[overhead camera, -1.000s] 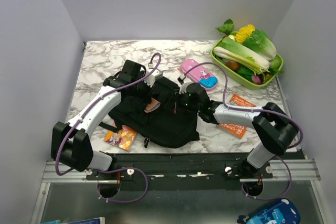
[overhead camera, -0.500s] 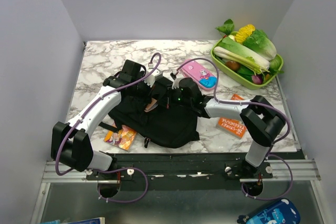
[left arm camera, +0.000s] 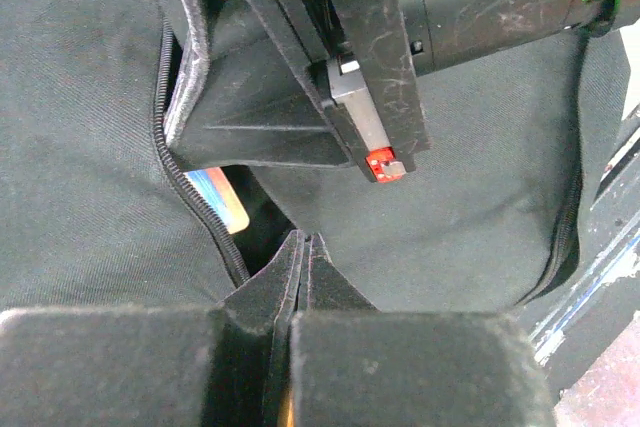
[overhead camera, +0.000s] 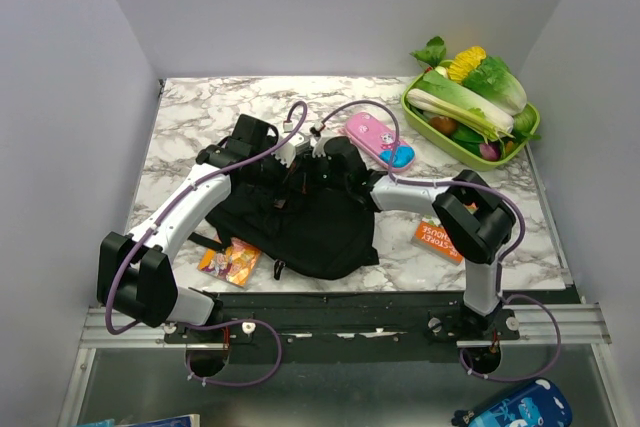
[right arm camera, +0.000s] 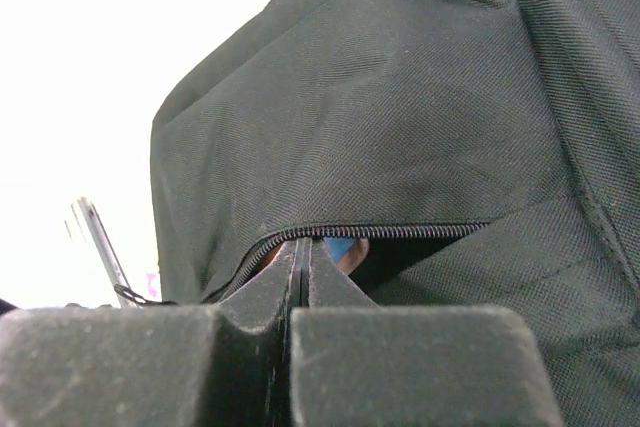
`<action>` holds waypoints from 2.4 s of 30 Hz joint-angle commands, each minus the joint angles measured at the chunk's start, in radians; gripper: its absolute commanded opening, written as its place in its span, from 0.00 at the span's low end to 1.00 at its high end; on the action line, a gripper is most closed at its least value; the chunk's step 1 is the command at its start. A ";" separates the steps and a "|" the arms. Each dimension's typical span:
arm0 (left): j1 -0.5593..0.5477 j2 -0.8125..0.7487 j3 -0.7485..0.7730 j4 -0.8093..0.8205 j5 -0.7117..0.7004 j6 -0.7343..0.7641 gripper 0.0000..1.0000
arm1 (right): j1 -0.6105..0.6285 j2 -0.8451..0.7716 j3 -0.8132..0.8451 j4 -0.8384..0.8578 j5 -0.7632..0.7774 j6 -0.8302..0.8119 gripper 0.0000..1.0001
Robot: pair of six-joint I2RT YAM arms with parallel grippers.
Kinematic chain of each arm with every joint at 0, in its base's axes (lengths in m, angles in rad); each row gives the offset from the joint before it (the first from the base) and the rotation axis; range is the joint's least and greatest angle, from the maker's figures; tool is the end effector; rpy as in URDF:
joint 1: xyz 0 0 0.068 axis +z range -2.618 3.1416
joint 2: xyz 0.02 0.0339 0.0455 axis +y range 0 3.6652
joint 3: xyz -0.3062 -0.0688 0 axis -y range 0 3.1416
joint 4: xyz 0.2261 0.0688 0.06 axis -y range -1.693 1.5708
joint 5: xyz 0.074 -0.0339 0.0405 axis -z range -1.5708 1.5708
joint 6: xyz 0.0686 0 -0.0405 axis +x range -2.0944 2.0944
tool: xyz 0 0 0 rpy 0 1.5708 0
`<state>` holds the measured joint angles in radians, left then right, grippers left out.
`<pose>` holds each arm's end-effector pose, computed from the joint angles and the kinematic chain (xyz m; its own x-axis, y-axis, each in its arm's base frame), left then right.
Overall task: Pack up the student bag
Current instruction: Place the personal item in the student bag, then adjust the student bag at the center of the board.
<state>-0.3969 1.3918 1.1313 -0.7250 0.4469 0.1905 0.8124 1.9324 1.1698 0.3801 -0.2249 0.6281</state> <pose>0.2417 -0.1334 0.3013 -0.6471 0.4564 -0.6107 0.7041 0.6650 -0.2491 0.3080 0.3473 0.2345 -0.7071 0.0865 -0.7018 -0.5369 0.5802 0.6125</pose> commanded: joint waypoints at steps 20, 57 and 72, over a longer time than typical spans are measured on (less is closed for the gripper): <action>0.219 -0.057 0.094 -0.197 0.026 0.038 0.22 | -0.084 -0.225 -0.058 -0.436 0.467 -0.452 0.78; 0.201 0.311 0.067 0.035 -0.315 -0.056 0.00 | 0.045 -0.648 -0.302 -0.865 0.504 -0.148 0.48; 0.319 0.167 0.156 -0.097 0.013 -0.034 0.43 | 0.050 -0.414 0.080 -0.567 0.181 -0.539 0.72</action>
<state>-0.1253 1.6360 1.2846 -0.7486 0.3111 0.1413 0.8501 1.3903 1.1374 -0.2554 0.1486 0.2230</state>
